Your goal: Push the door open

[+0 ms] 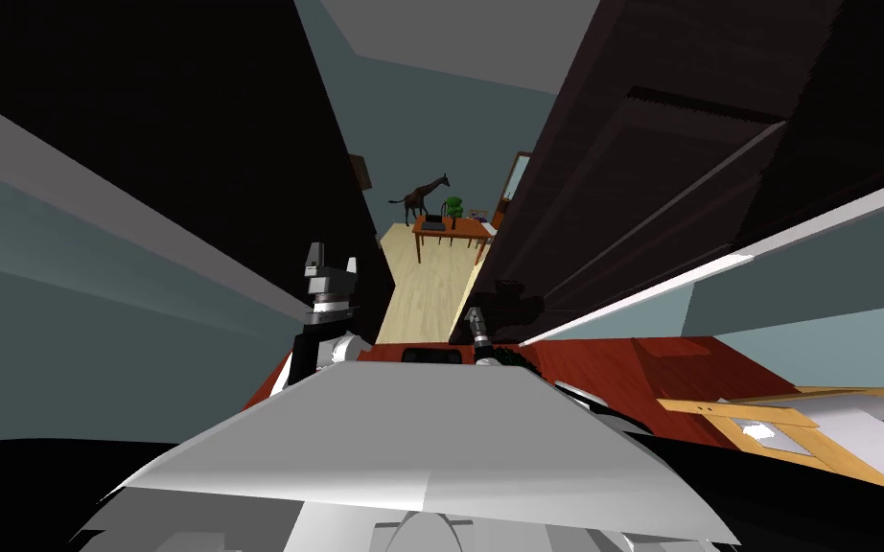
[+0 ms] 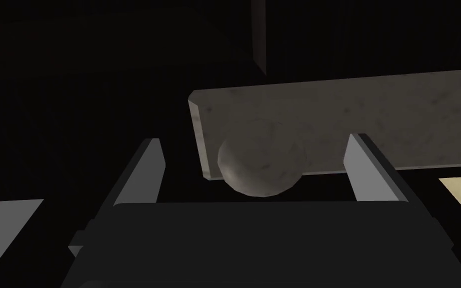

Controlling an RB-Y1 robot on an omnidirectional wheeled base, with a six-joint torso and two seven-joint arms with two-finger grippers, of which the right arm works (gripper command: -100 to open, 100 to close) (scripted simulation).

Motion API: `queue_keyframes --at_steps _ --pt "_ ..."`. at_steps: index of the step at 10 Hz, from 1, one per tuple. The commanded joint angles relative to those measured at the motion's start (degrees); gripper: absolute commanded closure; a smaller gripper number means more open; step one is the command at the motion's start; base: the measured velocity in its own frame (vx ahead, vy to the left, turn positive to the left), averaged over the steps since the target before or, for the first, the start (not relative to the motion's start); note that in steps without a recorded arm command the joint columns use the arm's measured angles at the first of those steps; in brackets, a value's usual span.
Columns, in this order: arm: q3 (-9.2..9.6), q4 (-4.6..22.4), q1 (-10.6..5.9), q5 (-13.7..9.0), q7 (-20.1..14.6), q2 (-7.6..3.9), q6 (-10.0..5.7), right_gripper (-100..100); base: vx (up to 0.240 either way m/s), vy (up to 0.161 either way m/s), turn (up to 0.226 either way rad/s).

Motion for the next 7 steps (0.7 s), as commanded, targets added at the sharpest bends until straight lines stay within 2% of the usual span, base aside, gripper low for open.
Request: queue_keyframes --at_steps 1,2,7 --pt "0.0 0.0 0.0 0.0 0.0 0.0 0.0 -100 0.082 0.001 0.002" --pt "0.0 0.0 0.0 0.0 0.0 0.0 0.0 100 -0.018 0.0 -0.001" --pt "0.0 0.0 0.0 0.0 0.0 0.0 0.0 100 -0.013 0.0 0.001"
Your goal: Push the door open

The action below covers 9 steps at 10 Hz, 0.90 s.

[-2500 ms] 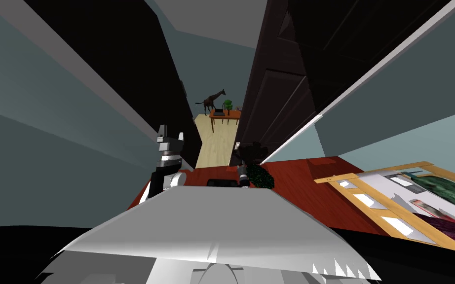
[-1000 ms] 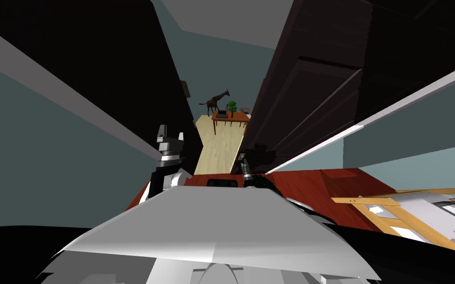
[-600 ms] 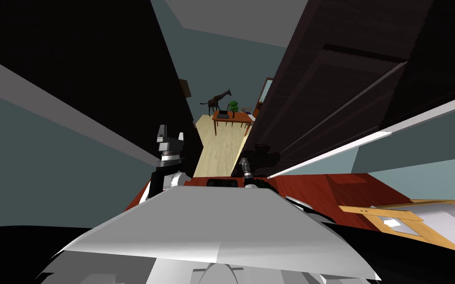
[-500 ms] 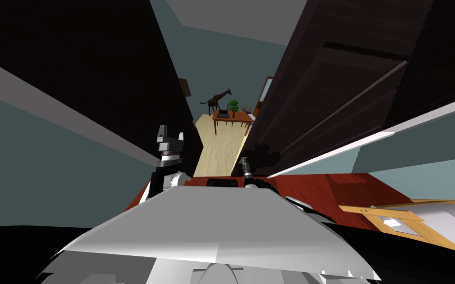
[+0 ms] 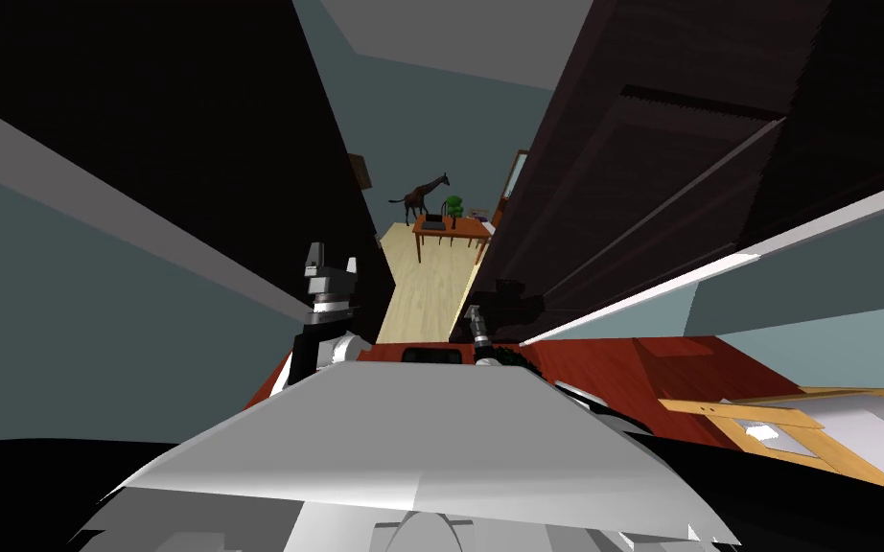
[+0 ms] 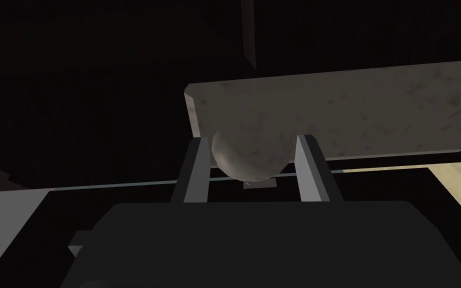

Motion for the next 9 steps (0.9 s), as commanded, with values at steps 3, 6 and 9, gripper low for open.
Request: queue_keyframes --at_steps 3,6,9 --pt "0.76 0.1 -0.45 -0.8 -4.0 0.2 0.47 100 0.067 0.007 -0.035" --pt "1.35 0.2 -0.79 -1.4 -7.1 0.35 0.83 100 0.063 0.016 -0.027" --pt "2.0 0.4 -1.18 -2.1 -10.6 0.52 1.23 100 0.056 0.004 -0.028"
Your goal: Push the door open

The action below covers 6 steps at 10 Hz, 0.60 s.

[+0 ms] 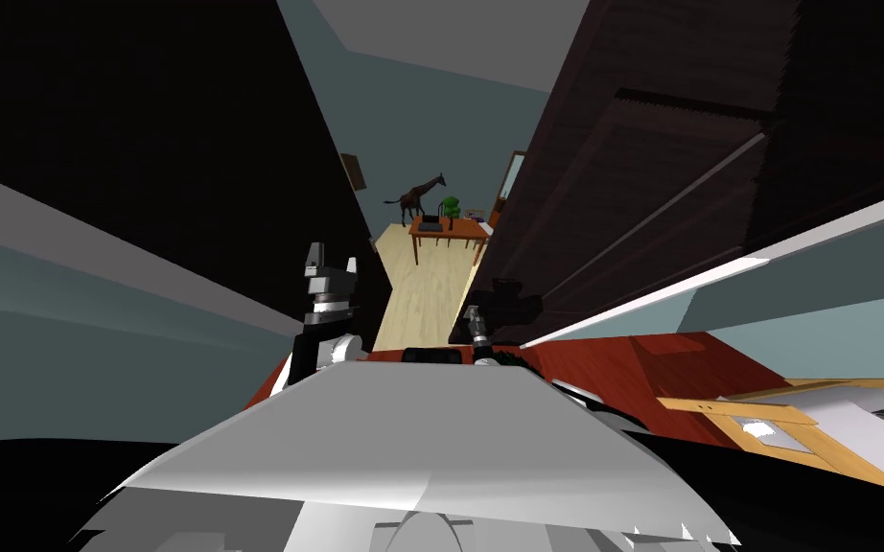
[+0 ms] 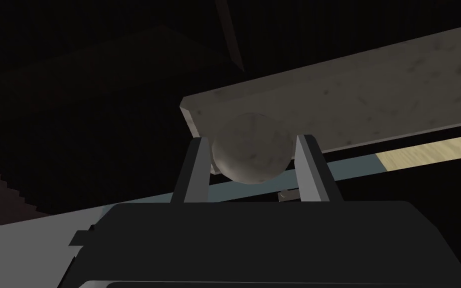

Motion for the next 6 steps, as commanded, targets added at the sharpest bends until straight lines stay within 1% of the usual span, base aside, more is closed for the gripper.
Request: queue_keyframes --at_steps 1,6 --pt "0.38 -0.1 -0.34 -0.4 -2.5 0.12 0.36 100 0.064 0.014 -0.042" --pt "1.84 0.2 -1.2 -2.0 -10.4 0.49 1.26 100 0.061 0.013 -0.039"
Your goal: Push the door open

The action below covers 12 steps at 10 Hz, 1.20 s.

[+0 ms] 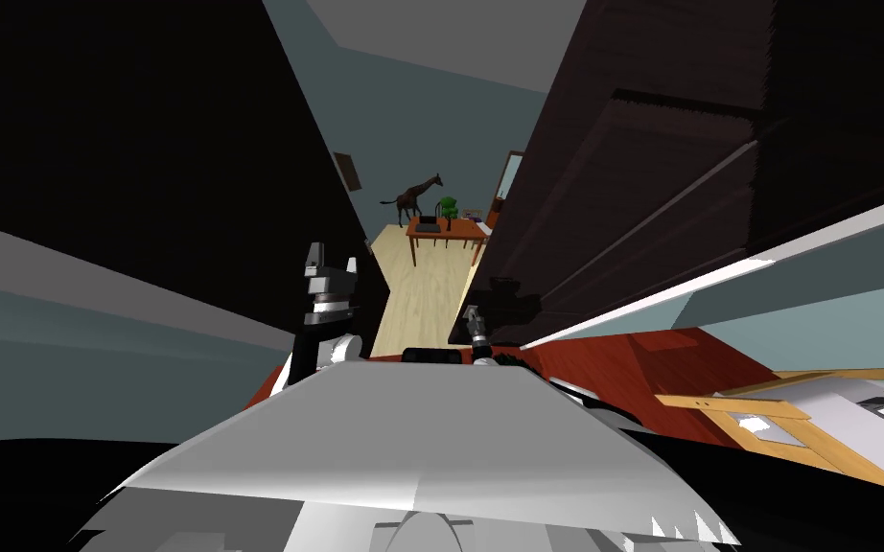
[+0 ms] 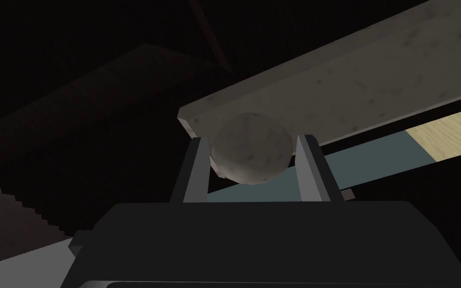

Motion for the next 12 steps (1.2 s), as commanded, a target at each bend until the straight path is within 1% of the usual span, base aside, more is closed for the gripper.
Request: queue_keyframes --at_steps 1,2,5,6,8,9,10,11,12 --pt "0.49 -0.2 -0.43 -0.6 -2.9 0.1 0.35 100 0.068 0.012 -0.047" --pt "0.49 -0.2 -0.43 -0.6 -3.2 0.1 0.35 100 0.048 0.012 -0.013" --pt "1.54 0.0 -1.05 -1.7 -8.5 0.38 1.0 100 0.048 0.011 -0.044" --pt "1.54 0.0 -1.05 -1.7 -9.1 0.38 1.0 100 0.04 0.008 -0.016" --pt "2.29 0.1 -1.49 -2.5 -12.7 0.57 1.46 100 0.042 0.014 -0.039" --pt "2.29 0.1 -1.49 -2.5 -13.2 0.57 1.46 100 0.039 0.014 -0.022" --pt "2.7 0.2 -1.73 -2.9 -15.4 0.68 1.71 100 0.036 0.004 -0.037" --pt "3.11 0.3 -1.97 -3.4 -16.8 0.78 1.96 100 0.051 0.017 -0.052" --pt "3.11 0.3 -1.97 -3.4 -17.7 0.78 1.96 100 0.039 0.014 -0.024"
